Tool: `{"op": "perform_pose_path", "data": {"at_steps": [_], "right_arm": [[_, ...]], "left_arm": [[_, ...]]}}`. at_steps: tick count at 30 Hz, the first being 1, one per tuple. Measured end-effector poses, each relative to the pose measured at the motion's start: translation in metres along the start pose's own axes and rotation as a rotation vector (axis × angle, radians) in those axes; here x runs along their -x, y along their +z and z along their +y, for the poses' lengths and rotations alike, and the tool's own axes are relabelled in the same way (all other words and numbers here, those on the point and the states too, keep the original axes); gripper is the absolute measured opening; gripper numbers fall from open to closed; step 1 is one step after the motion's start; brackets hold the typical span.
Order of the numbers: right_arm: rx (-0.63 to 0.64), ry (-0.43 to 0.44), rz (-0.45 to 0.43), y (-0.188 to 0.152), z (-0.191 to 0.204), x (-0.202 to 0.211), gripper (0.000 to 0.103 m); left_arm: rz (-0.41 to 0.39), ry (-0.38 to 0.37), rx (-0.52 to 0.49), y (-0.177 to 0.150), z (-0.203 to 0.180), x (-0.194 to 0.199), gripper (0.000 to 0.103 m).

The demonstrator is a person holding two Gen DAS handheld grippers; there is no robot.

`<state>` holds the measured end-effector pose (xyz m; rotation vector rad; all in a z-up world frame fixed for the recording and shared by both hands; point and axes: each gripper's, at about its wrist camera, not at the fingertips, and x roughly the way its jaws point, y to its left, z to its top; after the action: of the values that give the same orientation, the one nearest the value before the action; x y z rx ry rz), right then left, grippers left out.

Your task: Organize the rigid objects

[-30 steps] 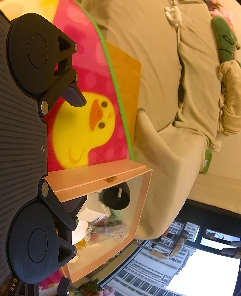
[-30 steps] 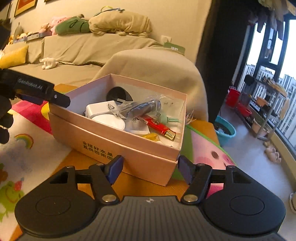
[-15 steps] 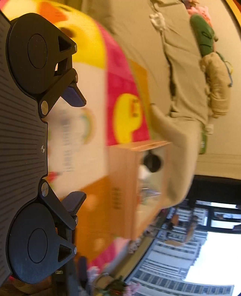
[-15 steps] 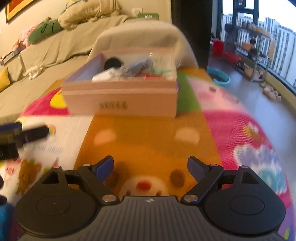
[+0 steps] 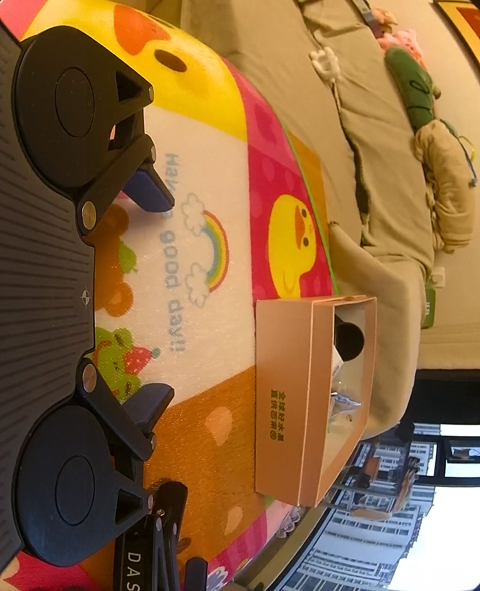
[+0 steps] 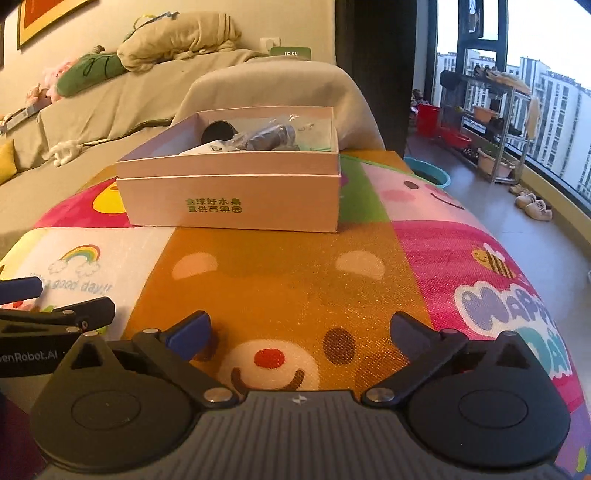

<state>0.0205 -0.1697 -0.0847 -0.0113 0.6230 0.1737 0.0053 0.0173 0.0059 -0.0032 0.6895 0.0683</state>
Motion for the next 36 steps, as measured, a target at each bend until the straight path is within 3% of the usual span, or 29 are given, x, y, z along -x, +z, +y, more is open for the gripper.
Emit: {"op": "perform_pose_path", "data": {"at_steps": [36], "right_arm": [[-0.006,-0.023,-0.006,0.0007,-0.0001,-0.0017,0.103]], "left_arm": [[-0.003,-0.002,0.004,0.0012,0.0017,-0.0047,0.102]]}}
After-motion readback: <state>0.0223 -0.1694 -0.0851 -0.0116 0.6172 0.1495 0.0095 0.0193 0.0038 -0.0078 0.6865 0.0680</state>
